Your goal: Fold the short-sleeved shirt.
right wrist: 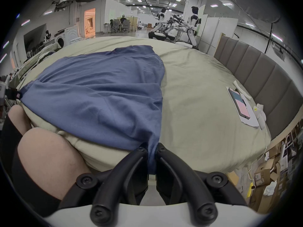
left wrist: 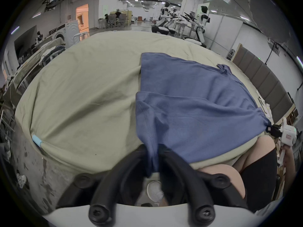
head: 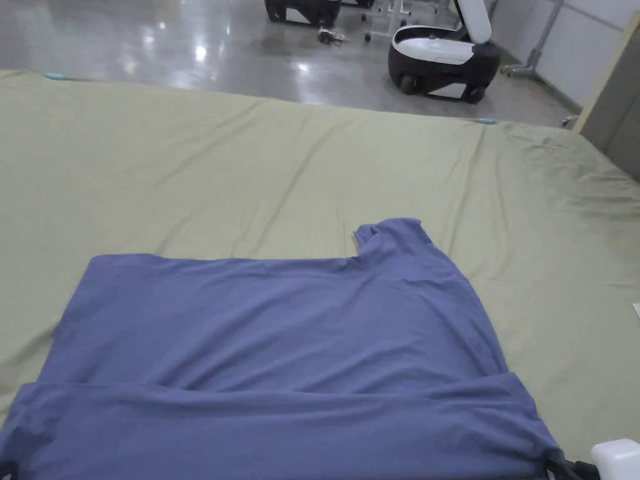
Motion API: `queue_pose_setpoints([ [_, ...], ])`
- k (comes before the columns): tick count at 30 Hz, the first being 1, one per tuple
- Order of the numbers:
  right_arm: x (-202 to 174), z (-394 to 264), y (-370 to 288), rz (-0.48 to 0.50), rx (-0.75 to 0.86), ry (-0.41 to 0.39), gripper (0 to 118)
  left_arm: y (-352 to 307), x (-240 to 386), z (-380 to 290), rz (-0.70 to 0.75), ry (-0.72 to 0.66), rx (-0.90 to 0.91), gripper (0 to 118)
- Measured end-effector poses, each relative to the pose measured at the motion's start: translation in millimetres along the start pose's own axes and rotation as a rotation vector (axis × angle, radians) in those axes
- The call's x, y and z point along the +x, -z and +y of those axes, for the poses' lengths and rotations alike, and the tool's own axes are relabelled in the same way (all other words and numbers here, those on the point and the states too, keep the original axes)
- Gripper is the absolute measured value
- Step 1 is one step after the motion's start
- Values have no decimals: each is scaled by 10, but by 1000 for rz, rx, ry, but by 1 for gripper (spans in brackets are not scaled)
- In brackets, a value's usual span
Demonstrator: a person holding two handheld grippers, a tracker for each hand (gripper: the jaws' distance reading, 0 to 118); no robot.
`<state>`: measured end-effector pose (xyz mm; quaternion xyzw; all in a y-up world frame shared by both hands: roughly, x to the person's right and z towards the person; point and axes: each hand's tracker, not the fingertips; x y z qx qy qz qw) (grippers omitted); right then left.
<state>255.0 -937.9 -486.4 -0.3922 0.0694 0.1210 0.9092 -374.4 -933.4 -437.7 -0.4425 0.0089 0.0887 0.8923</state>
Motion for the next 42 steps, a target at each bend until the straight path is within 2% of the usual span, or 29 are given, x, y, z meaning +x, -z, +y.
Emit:
queue_pose_setpoints([
  [1,-3,1,-25,11,8,8,40,-28,32,6,30,-6,14,62],
  [2,-10,6,-79,29,32,15,71,-70,57,12,69,6,28,86],
  [3,-19,13,-146,28,63,32,102,-101,78,18,89,30,43,102],
  [4,-18,40,-206,42,77,63,115,-150,94,28,93,39,78,105],
  [6,-53,126,-305,63,108,122,115,-247,77,100,83,23,125,105],
  [9,-124,410,-347,13,167,157,113,-409,182,358,106,-9,223,102],
  [11,-186,689,-344,44,174,165,108,-517,270,643,89,6,276,64],
  [12,-225,814,-340,67,189,169,95,-517,302,766,91,12,284,40],
  [13,-281,942,-318,109,230,159,47,-478,313,922,89,21,293,22],
  [14,-348,1053,-270,109,257,147,0,-411,308,1065,64,48,299,11],
  [15,-471,1197,-197,87,263,136,0,-295,315,1253,33,81,300,0],
  [17,-596,1475,-74,148,262,115,0,-60,304,1573,45,80,286,0],
  [22,-852,1898,204,141,278,101,0,746,168,2418,-37,31,220,0],
  [23,-813,1906,249,150,279,112,0,943,136,2579,-40,8,170,5],
  [24,-739,1881,282,159,276,121,0,1113,120,2701,-32,2,102,27],
  [25,-746,1914,330,164,271,124,0,1275,92,2810,-24,-3,70,74],
  [26,-766,1944,377,156,261,118,0,1469,18,2883,-21,-9,79,102],
  [27,-783,1970,418,140,248,107,0,1602,5,2924,-17,-9,71,112],
  [28,-620,1835,423,136,237,98,0,1728,-4,2960,-7,-5,53,111],
  [31,-585,1860,534,120,210,96,0,2062,-34,2946,28,3,-13,109],
  [33,-538,1803,510,115,204,103,0,2247,-52,2871,37,-6,-84,96],
  [34,-520,1808,560,106,197,111,0,2284,-6,2786,52,-13,-121,83],
  [36,-440,1765,582,96,174,131,0,2345,25,2654,75,-24,-115,81],
  [37,-410,1783,621,92,167,138,0,2246,65,2619,74,19,-32,80],
  [38,-384,1811,658,89,165,139,0,2177,114,2583,84,25,-42,71],
  [39,-363,1845,692,87,165,139,0,2119,117,2570,71,-1,-18,54],
  [40,-330,1834,662,87,166,136,0,2068,92,2563,26,-28,1,19],
  [41,-300,1892,704,95,165,132,0,2026,69,2555,-38,-78,2,0],
  [42,-276,1952,751,102,168,130,0,2013,44,2555,-30,-101,15,0],
])
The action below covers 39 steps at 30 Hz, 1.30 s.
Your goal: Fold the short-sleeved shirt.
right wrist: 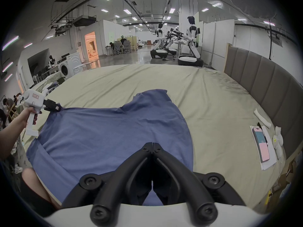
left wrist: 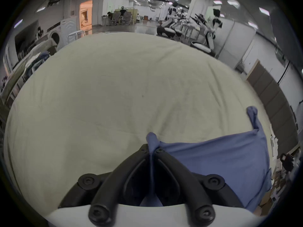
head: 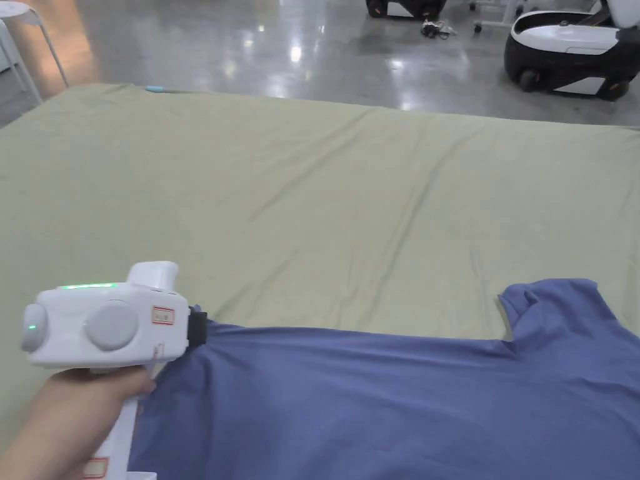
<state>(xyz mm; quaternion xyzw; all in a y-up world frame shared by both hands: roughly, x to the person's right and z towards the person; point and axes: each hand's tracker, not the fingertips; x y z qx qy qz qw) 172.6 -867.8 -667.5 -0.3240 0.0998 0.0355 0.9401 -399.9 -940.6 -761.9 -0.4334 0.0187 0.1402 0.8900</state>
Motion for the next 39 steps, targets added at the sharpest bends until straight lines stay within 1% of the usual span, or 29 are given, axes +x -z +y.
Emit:
queue_pose_setpoints([
  [2,45,112,95,0,9,-5,0,-90,34,-5,-7,52,-2,0],
  [4,143,304,318,9,10,-12,0,-209,61,7,-16,102,24,0],
  [5,199,405,455,-2,4,-20,0,-281,85,9,-22,111,37,0],
  [6,261,494,589,-18,-16,-37,4,-347,103,15,-28,119,53,0],
  [7,337,587,758,-24,-23,-35,31,-408,121,23,-36,125,59,0],
  [8,430,681,959,-33,-34,-31,62,-477,139,18,-46,131,76,0],
  [9,524,755,1166,-73,-77,-16,94,-537,151,21,-55,134,93,0],
  [10,674,754,1446,-101,-137,18,110,-584,161,24,-60,137,101,0],
  [11,750,797,1614,-103,-175,31,108,-612,170,26,-63,141,104,0],
  [13,868,802,1938,-103,-179,15,100,-598,140,27,-65,156,108,0],
  [14,888,763,2112,-101,-198,12,95,-594,143,19,-61,164,107,0],
  [15,912,712,2219,-114,-224,15,87,-588,134,15,-61,167,105,0],
  [16,915,666,2286,-130,-267,24,66,-625,175,-65,-68,162,104,0],
  [17,911,615,2341,-103,-308,36,53,-611,146,-72,-82,149,99,0],
  [18,808,554,2340,-49,-331,52,50,-587,117,-76,-87,132,85,0],
  [19,762,538,2268,-101,-254,17,37,-570,96,-83,-78,127,77,0],
  [20,763,551,2205,-75,-237,-11,13,-570,113,-102,-72,133,75,0],
  [21,774,553,2170,-16,-241,-13,2,-573,111,-115,-62,145,74,0],
  [22,670,545,2060,-2,-261,4,2,-583,112,-126,-56,152,72,0],
  [23,657,551,2000,-44,-255,-15,2,-607,111,-136,-56,154,73,0],
  [25,692,582,1877,-29,-256,-22,2,-685,112,-138,-60,151,82,0],
  [27,729,654,1630,-41,-185,22,2,-830,105,-155,-76,140,129,0],
  [28,766,692,1488,-14,-153,39,2,-906,109,-152,-82,140,141,0],
  [31,794,782,914,5,-79,24,2,-1193,100,-194,-98,140,157,0],
  [33,856,754,509,35,-31,36,2,-1419,82,-268,-108,154,181,0],
  [35,894,667,116,60,-15,55,2,-1632,64,-392,-110,165,190,0],
  [39,871,354,-647,73,15,47,2,-2059,-12,-803,-134,186,210,0],
])
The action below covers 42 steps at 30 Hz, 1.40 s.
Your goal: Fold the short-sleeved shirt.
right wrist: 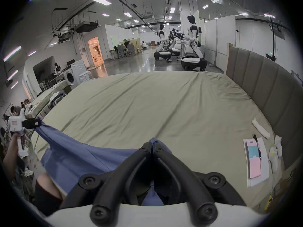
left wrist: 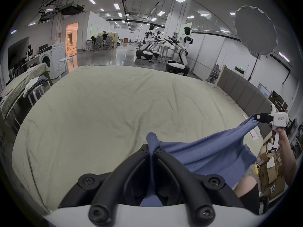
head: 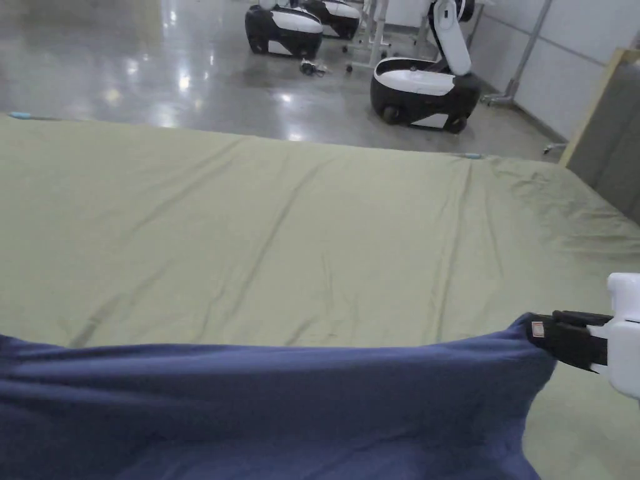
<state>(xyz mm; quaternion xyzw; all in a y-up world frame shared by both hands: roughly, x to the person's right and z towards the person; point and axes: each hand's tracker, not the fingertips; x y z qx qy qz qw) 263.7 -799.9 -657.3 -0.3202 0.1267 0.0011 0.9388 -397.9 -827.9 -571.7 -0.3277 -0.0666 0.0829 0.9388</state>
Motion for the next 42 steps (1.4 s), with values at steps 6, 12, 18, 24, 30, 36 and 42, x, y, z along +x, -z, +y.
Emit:
queue_pose_setpoints([
  [6,-181,-704,-621,0,-47,-42,2,-498,98,-697,-26,-35,-58,0],
  [12,-227,-1492,-583,-62,-178,-11,2,-567,-55,-1409,-56,-132,-144,0],
  [18,-38,-2071,-418,-126,-234,19,2,-443,-104,-1762,-40,-118,-177,0],
  [24,-84,-2176,-279,-167,-196,9,2,-280,-98,-1788,-8,-104,-173,0],
  [30,-203,-2003,-533,-213,-172,30,44,-547,-178,-1601,-34,-209,-123,91],
  [36,-667,-1542,-1081,-164,101,40,46,-1319,-201,-1311,-80,-220,75,116],
  [42,-1593,-1277,-1171,-164,182,-132,0,-1585,-431,-1262,-252,-398,85,0],
])
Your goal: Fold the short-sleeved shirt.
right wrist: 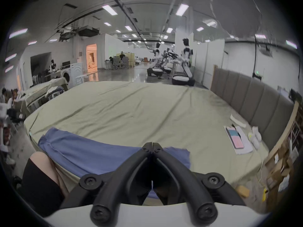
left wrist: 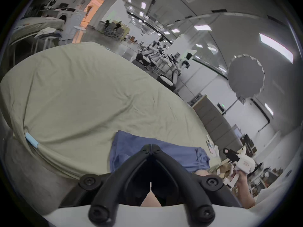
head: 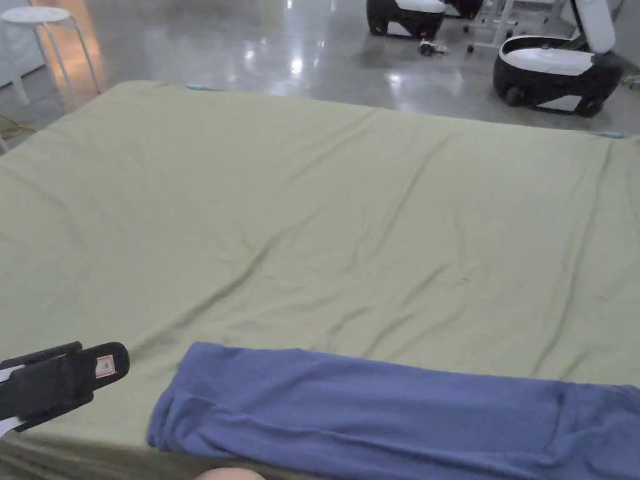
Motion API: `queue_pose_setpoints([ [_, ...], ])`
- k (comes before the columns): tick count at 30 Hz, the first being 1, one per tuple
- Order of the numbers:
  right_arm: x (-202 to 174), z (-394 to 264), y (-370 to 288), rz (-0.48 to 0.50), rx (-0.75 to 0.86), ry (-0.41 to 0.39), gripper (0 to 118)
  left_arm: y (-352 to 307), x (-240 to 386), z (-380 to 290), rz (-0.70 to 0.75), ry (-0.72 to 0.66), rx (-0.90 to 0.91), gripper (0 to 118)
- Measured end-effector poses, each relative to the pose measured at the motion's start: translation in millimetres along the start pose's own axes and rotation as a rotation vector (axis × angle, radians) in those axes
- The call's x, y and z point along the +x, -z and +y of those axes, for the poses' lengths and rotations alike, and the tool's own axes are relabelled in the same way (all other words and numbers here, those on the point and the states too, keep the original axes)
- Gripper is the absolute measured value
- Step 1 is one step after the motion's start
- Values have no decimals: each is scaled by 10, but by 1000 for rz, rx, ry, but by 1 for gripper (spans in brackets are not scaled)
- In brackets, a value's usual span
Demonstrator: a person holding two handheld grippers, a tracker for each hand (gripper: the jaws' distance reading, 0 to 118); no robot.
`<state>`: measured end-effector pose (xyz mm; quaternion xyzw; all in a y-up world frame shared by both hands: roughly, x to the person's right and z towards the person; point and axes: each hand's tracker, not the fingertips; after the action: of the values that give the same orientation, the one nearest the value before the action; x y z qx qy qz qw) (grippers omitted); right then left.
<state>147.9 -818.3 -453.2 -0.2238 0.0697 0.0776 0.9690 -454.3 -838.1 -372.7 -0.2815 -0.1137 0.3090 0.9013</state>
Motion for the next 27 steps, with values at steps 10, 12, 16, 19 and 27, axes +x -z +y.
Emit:
queue_pose_setpoints([
  [10,-832,198,135,121,-46,-81,0,531,-920,237,-344,-182,-227,0],
  [12,-911,205,176,137,-67,-65,0,769,-1162,230,-423,-174,-292,23],
  [16,-1045,231,171,144,-73,-63,0,1150,-1408,155,-529,-314,-400,117],
  [19,-1069,229,161,147,-77,-53,0,1387,-1528,74,-481,-386,-426,118],
  [27,-1083,191,237,156,-116,-35,0,1798,-1272,-48,-522,-327,-466,117],
])
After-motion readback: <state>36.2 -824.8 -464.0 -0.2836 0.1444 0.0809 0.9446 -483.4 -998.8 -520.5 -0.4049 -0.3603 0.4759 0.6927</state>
